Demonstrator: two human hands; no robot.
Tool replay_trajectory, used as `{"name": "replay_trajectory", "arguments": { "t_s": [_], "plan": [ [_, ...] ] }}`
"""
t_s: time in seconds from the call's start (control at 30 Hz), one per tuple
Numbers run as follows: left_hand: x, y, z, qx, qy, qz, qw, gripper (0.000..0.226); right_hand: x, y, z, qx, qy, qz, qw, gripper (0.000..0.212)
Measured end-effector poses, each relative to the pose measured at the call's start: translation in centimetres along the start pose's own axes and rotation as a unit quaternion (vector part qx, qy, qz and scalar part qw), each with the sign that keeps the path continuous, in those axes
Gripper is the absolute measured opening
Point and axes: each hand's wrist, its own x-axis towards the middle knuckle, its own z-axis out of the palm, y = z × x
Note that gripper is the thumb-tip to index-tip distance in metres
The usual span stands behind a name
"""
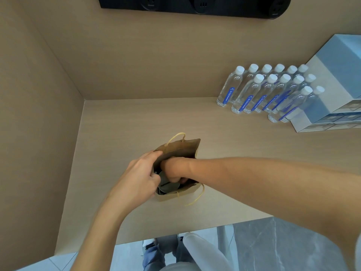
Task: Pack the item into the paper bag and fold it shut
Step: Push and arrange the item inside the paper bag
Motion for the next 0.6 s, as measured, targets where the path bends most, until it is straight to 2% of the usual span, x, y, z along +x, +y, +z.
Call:
{"name": "replay_trajectory", "arguments": {
  "t_s": [0.03,0.1,0.2,0.27,0.4,0.47,0.57,0.6],
  "plan": [
    [0.0,0.0,0.0,0.0,0.001,0.0,1.0,0.066,-0.1,0.1,-0.1,-0.009,0.001,-0.012,1.0,0.032],
    [0.0,-0.1,0.1,-0.002,0.002,0.0,1.0,0.065,0.4,0.4,0.4,-0.003,0.011,-0.012,1.0,0.036],
    [0.0,-0.2,0.2,-0.011,0.001,-0.002,1.0,0.066,0.7,0.1,0.9,0.025,0.034,0.0,0.999,0.008],
    [0.1,-0.2,0.2,-0.017,-0.004,-0.004,1.0,0.065,0.6,-0.1,1.1,0.035,0.034,-0.004,0.999,0.026],
    [0.1,-0.5,0.3,-0.025,-0.004,-0.002,1.0,0.065,-1.6,0.2,-0.5,-0.039,0.027,-0.044,0.998,0.028],
    [0.1,-0.6,0.3,-0.022,-0.006,0.005,1.0,0.063,-4.3,0.2,-2.1,-0.115,0.011,-0.056,0.992,0.027],
    [0.1,-0.9,0.2,-0.036,-0.013,0.031,0.999,0.056,-9.1,1.0,-4.8,-0.062,0.079,-0.045,0.994,0.016],
    [0.1,-1.1,0.2,-0.031,-0.011,0.036,0.999,0.057,-11.3,1.8,-5.5,-0.02,0.126,-0.048,0.991,0.023]
  ]
}}
